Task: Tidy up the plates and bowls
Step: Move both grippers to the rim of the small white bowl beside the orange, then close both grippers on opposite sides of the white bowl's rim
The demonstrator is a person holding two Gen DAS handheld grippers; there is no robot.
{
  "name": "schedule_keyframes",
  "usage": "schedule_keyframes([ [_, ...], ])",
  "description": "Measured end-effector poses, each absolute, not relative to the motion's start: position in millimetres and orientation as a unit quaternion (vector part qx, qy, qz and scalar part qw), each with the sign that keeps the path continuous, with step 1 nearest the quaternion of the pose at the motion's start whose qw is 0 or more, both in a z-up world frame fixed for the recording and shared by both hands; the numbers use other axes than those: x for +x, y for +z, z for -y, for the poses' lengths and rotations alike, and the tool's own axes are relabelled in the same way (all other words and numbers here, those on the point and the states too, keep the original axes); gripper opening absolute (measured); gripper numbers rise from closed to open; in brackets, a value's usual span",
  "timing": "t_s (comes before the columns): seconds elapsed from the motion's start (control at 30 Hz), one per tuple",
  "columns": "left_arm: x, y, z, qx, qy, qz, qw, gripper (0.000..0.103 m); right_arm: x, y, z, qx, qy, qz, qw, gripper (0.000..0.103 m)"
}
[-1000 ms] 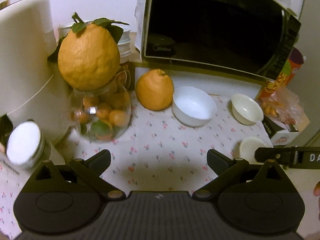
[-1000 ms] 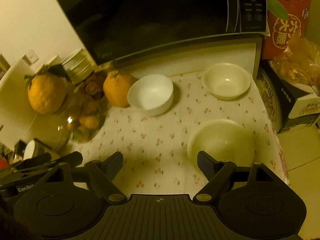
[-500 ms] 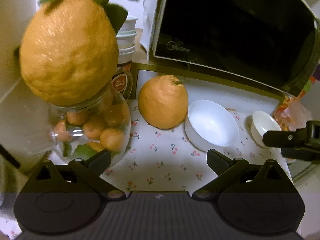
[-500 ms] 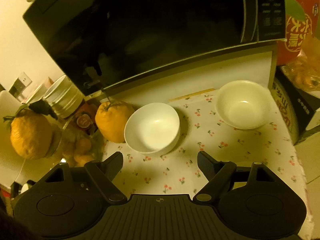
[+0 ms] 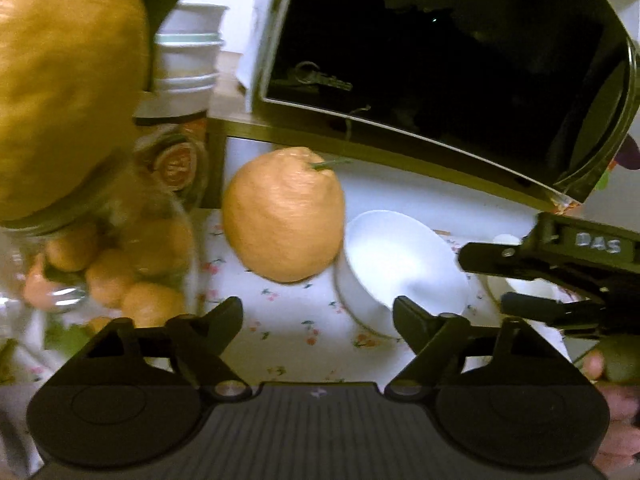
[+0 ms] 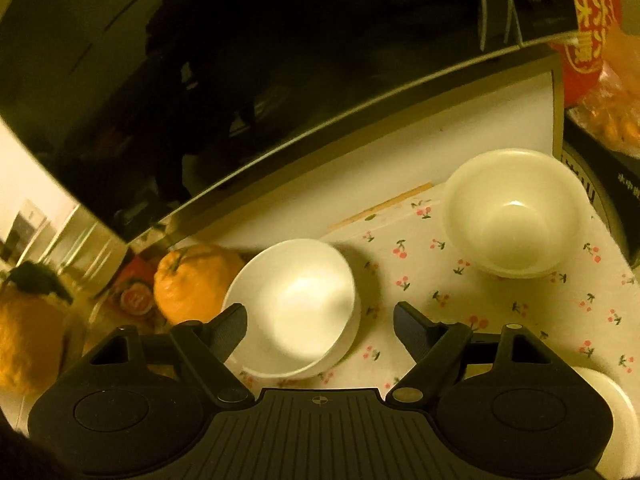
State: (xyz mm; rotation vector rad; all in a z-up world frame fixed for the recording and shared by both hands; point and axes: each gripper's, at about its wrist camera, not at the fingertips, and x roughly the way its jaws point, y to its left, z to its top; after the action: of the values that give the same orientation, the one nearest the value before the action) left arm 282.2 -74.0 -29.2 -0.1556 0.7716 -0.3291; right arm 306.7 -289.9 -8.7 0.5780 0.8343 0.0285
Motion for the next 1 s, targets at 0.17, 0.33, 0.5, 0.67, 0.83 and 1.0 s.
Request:
schedule_keyframes([
  [0.17,290.2,-34.7,87.7,-0.086,-0.174,-0.370,0.908,0.054,313.3,-24.4,291.4,0.296,0.005,-0.399,0.868,0.048],
  [0.33,297.9,-41.1,95.2,-0.098,-0.174,-0.369,0.907,0.038,318.6,-35.6,288.5,0.306,0.004,-0.402,0.863,0.032],
  [0.5,302.4,-46.5,97.5,-0.109,-0.173,-0.373,0.905,0.025,320.9,-41.3,283.5,0.292,-0.007,-0.405,0.867,0.025],
  [0.67,305.8,-46.7,101.1,-0.105,-0.180,-0.370,0.905,0.016,321.5,-48.4,286.0,0.297,-0.015,-0.407,0.864,0.016],
  [0.83,304.8,-43.9,102.9,-0.090,-0.177,-0.371,0.907,0.013,319.0,-44.0,283.7,0.289,-0.013,-0.414,0.863,0.015],
  [1.0,296.8,-36.1,96.7,-0.091,-0.174,-0.370,0.908,0.013,314.0,-35.1,278.3,0.279,-0.008,-0.419,0.864,0.015],
])
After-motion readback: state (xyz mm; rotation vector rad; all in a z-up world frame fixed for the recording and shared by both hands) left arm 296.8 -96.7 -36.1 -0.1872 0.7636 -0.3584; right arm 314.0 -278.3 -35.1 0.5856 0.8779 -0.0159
